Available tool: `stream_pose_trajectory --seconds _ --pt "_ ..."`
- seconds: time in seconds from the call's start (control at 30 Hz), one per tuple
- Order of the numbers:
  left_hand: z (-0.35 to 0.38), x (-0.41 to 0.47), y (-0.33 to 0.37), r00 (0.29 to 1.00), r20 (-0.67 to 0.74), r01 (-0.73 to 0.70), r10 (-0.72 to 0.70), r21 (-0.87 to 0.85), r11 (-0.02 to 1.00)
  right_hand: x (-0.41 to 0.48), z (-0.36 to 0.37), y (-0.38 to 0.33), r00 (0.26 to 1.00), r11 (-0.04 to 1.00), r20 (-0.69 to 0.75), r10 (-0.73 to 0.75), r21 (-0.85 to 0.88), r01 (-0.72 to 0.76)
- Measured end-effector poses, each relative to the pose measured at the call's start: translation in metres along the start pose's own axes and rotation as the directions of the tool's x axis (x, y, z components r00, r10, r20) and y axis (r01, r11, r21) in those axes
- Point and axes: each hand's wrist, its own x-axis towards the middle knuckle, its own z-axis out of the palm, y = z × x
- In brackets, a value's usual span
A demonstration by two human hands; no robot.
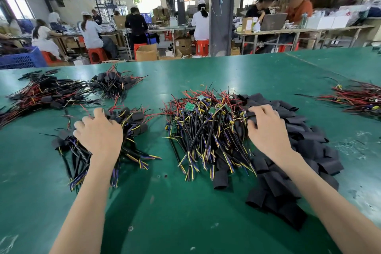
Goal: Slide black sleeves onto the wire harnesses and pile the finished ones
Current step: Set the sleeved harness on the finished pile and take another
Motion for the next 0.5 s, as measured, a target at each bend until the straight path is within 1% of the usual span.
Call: stream_pose_trajectory --seconds 0.07,0.1,0.17,0.23,0.3,0.33,0.37,0.4,0.47,0.5 --pt "-0.001 -0.001 0.002 0.999 -0.032 0.026 -0.026 0.000 1.000 0.002 -0.003 0.004 0.995 0.997 0.069 0.065 -0.036 -0.063" --pt "-0.001 -0.001 0.004 0.998 -0.056 0.012 -0.013 -0.012 1.000 0.003 -0.004 0.006 0.990 0.994 0.101 0.102 -0.058 -0.096" --pt "-0.001 -0.003 0.008 0.994 -0.082 -0.073 0.070 -0.033 0.997 0.005 -0.007 0.010 0.965 0.980 0.188 0.184 -0.115 -0.164" --pt "0.001 -0.005 0.009 0.985 -0.060 -0.164 0.161 -0.051 0.985 0.005 -0.010 0.012 0.911 0.956 0.309 0.274 -0.191 -0.222" --pt "0.004 -0.007 0.011 0.984 0.022 -0.178 0.180 -0.055 0.982 0.004 -0.009 0.011 0.859 0.937 0.395 0.326 -0.252 -0.240" --pt "0.005 -0.008 0.013 0.986 0.047 -0.159 0.161 -0.052 0.986 0.003 -0.008 0.011 0.849 0.933 0.410 0.334 -0.269 -0.237" --pt "0.005 -0.010 0.015 0.989 0.041 -0.139 0.141 -0.049 0.989 0.002 -0.007 0.010 0.847 0.933 0.416 0.332 -0.278 -0.230" --pt "0.003 -0.013 0.018 0.991 0.004 -0.136 0.137 -0.051 0.989 0.002 -0.005 0.009 0.848 0.935 0.419 0.324 -0.278 -0.220" --pt "-0.001 -0.021 0.031 0.976 -0.085 -0.208 0.201 -0.089 0.974 0.002 -0.001 0.008 0.857 0.945 0.420 0.299 -0.256 -0.205" --pt "0.000 -0.026 0.041 0.965 -0.088 -0.256 0.245 -0.133 0.958 0.002 0.001 0.008 0.862 0.950 0.419 0.286 -0.240 -0.198"
